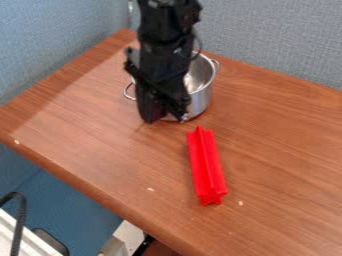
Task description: Move the red object from the metal pot to the table
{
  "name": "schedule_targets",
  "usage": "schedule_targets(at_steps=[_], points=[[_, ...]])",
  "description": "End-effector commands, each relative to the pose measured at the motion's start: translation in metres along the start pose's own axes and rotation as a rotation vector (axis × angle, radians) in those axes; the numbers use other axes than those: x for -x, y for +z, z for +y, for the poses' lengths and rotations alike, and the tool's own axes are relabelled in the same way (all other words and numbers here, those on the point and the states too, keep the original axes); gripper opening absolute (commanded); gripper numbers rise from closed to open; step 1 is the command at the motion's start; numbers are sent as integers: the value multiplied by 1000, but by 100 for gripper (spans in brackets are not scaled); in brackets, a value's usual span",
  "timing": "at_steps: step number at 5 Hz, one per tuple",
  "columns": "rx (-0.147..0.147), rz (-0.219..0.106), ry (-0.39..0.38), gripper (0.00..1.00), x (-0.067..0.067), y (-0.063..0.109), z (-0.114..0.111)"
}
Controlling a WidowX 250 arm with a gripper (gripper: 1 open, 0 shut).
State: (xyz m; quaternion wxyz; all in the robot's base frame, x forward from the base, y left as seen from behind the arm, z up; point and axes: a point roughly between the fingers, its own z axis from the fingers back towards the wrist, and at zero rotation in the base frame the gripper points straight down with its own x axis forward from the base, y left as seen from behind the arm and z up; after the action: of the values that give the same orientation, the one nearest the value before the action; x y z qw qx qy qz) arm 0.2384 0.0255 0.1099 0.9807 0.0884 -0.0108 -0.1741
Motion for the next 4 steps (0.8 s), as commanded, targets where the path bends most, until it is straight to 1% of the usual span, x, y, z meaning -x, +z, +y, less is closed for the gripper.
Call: schedule_targets(at_steps=[1,2,3,4], points=[[3,-44,-7,0,3,20,-5],[14,-34,-17,0,4,9,-22],[11,-34,-71,0,2,-5,-52],[7,-24,-137,0,5,-26,-74]])
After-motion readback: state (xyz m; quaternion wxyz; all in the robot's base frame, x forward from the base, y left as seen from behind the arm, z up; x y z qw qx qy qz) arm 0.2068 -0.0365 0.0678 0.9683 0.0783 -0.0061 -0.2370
